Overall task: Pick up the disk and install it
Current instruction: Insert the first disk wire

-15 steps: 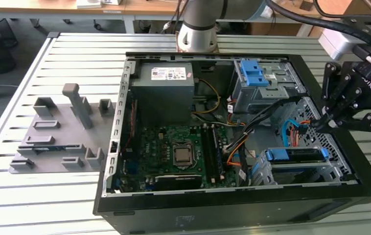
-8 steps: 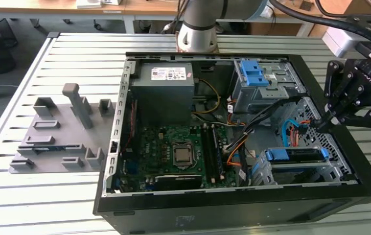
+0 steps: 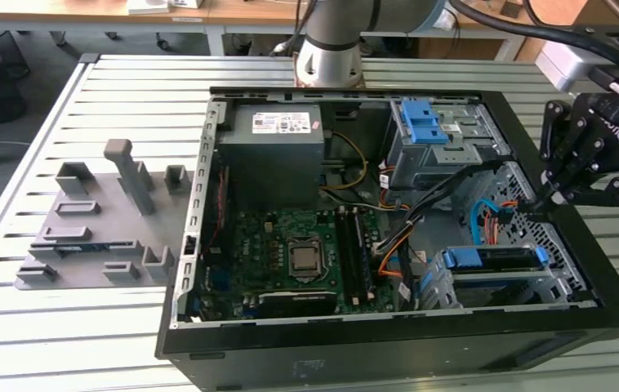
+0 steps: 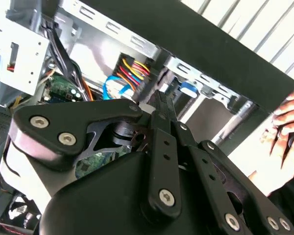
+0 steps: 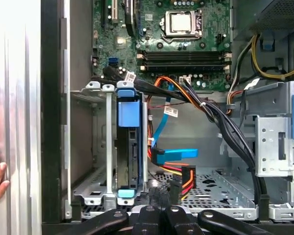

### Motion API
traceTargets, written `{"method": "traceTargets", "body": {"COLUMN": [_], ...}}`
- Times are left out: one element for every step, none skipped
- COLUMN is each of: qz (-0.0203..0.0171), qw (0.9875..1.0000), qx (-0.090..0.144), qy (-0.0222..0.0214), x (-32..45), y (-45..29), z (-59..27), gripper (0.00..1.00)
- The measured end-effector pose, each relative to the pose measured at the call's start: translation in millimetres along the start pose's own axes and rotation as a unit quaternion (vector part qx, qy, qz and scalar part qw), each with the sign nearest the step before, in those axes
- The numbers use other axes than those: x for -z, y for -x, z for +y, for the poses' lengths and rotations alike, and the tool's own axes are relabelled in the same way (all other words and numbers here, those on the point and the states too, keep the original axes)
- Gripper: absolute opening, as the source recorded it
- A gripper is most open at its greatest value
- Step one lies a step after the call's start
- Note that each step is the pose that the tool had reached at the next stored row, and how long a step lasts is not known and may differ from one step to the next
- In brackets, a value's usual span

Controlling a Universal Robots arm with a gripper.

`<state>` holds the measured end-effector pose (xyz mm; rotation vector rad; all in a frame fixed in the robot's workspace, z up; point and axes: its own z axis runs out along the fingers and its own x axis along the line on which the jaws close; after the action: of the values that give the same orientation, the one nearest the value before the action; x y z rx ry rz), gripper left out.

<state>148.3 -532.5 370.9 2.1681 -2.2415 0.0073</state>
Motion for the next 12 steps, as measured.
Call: {"method": "traceTargets", "body": {"qz": [0.0000, 0.0003, 0.0005, 0.0009, 0.0018, 0.0032, 0.0047, 0.0056, 0.0059, 0.0061, 0.0064, 0.0068], "qw": [1.0000, 1.0000, 1.0000, 1.0000, 1.0000, 1.0000, 1.0000, 1.0000, 1.0000, 1.0000, 1.0000, 1.0000], "qx": [0.000, 0.000, 0.000, 0.000, 0.000, 0.000, 0.000, 0.000, -0.001, -0.001, -0.001, -0.001], "qy": [0.0001, 0.0001, 0.0001, 0.0001, 0.0000, 0.0000, 0.0003, 0.0007, 0.0011, 0.0015, 0.0019, 0.0020], "x": [-0.5, -0.5, -0.6, -0.6, -0.6, -0.6, -0.8, -1.0, -1.3, -1.7, -2.3, -3.0], "y": [3.3, 6.5, 9.4, 11.2, 12.5, 13.6, 14.7, 15.5, 16.3, 16.9, 17.2, 17.4], "z": [0.1, 0.2, 0.2, 0.2, 0.2, 0.0, -0.4, -0.8, -1.2, -1.5, -1.6, -1.6], "gripper": [0.11, 0.11, 0.17, 0.17, 0.18, 0.18, 0.25, 0.25, 0.25, 0.25, 0.25, 0.25]}}
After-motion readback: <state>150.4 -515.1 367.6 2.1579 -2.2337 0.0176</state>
